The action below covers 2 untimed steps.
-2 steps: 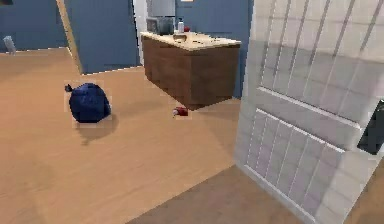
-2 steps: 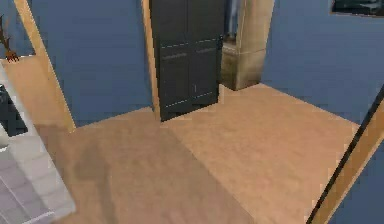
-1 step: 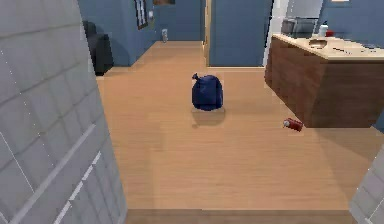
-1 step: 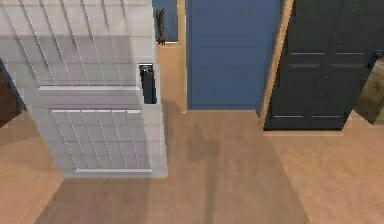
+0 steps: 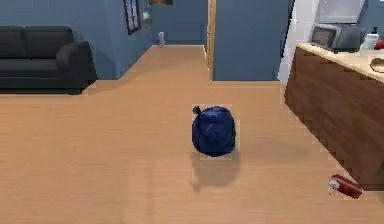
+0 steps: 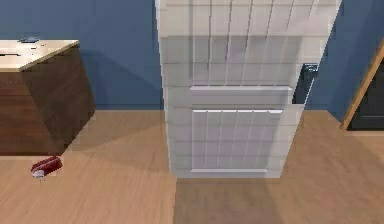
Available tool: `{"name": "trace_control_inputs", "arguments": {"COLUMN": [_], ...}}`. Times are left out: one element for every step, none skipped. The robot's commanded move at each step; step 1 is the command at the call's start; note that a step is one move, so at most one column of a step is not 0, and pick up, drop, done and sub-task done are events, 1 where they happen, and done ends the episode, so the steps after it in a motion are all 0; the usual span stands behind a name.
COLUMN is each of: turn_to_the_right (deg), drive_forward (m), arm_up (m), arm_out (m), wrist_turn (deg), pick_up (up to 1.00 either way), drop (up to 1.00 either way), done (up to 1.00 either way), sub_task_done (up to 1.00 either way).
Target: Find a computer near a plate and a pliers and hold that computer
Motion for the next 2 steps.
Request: {"name": "trace_control_inputs", "arguments": {"turn_to_the_right": [0.0, -39.0], "drive_forward": [0.30, 0.00], "arm_up": [0.00, 0.00], "arm_out": [0.00, 0.00], "wrist_turn": [0.0, 0.0], "pick_up": [0.00, 0.00], "drop": [0.00, 0.00], "done": [0.00, 0.00], "sub_task_done": [0.00, 0.00]}}
